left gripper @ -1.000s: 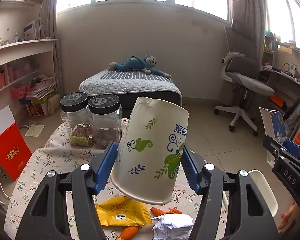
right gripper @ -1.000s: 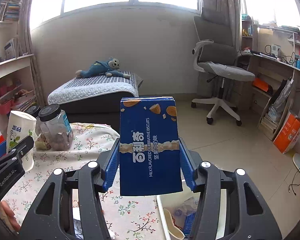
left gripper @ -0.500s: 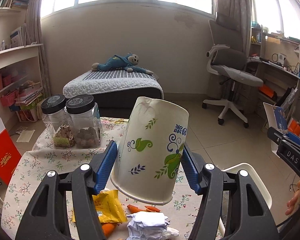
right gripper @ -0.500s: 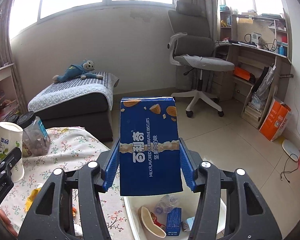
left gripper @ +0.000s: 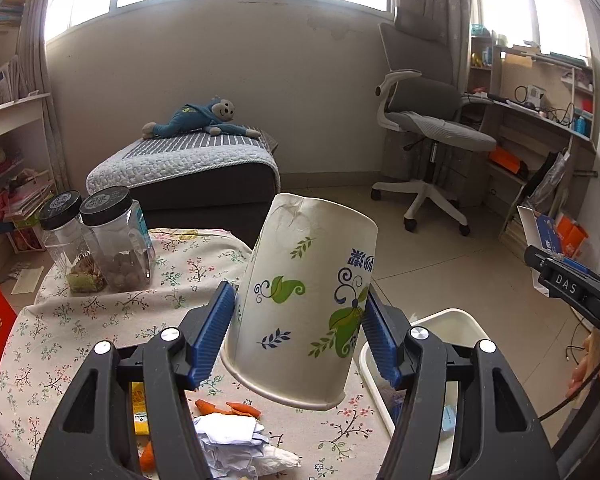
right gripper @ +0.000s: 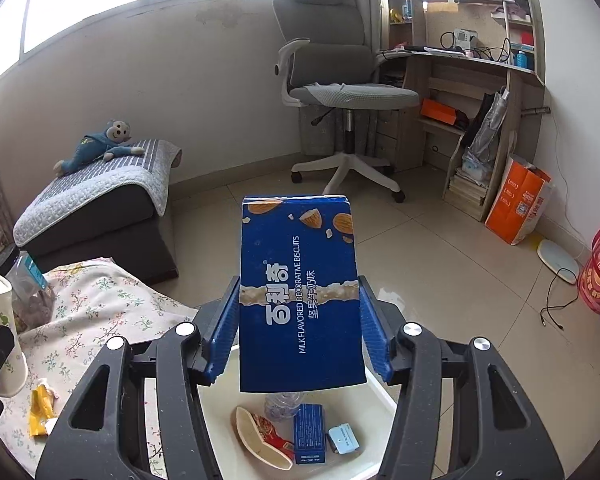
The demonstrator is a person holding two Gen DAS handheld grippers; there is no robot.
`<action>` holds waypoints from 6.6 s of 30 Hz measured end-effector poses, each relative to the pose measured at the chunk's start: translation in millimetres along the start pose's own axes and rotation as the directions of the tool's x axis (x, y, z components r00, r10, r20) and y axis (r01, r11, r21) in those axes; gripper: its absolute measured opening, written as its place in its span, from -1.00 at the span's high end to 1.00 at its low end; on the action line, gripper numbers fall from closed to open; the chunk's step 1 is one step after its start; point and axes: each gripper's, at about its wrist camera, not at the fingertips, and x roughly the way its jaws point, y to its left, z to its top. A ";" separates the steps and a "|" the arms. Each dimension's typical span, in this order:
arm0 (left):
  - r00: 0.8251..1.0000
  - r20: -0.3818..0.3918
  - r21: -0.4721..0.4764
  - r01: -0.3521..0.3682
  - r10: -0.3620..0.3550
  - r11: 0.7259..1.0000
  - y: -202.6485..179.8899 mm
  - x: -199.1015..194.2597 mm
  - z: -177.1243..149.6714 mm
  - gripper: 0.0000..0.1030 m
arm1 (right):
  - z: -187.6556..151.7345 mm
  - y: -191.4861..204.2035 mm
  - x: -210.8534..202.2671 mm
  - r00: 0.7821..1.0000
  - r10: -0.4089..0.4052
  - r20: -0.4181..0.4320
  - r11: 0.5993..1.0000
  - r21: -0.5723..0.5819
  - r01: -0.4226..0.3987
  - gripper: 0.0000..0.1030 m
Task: Collect trash
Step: 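Carry both items over the white bin and open the right tool to drop the box, then lower the paper cup into the white bin and open the left tool, then move both tools back over the table toward the yellow packet and tissue, then grasp the yellow snack packet with the right tool while the left tool grasps the crumpled tissue, then carry both items over the white bin and open the right tool to drop the packet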
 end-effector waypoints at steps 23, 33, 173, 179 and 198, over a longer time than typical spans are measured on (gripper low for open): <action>0.981 -0.024 0.058 0.194 -0.193 0.979 -135.4 30.6 21.8 -0.22 | 2.2 -106.5 -4.3 0.988 -0.151 0.000 0.963 0.225 0.148 -0.64; 0.972 -0.067 0.069 0.229 -0.225 0.971 -177.5 49.4 26.4 -0.23 | -1.2 -145.6 -11.0 0.978 -0.209 -0.007 0.932 0.300 0.201 -0.68; 0.820 -0.569 -0.235 -0.231 0.059 0.944 186.9 124.3 -94.7 -0.37 | -39.9 225.7 31.7 0.836 0.379 -0.396 0.860 -0.183 -0.476 0.79; 0.851 -0.525 -0.299 -0.203 0.017 0.932 206.3 115.2 -91.8 0.39 | -41.7 234.5 24.2 0.834 0.392 -0.388 0.850 -0.196 -0.490 0.79; 0.901 -0.147 -0.233 -0.433 0.409 0.871 270.4 6.3 -16.2 0.39 | -30.0 254.9 -52.3 0.839 0.532 -0.113 0.782 -0.314 -0.538 0.78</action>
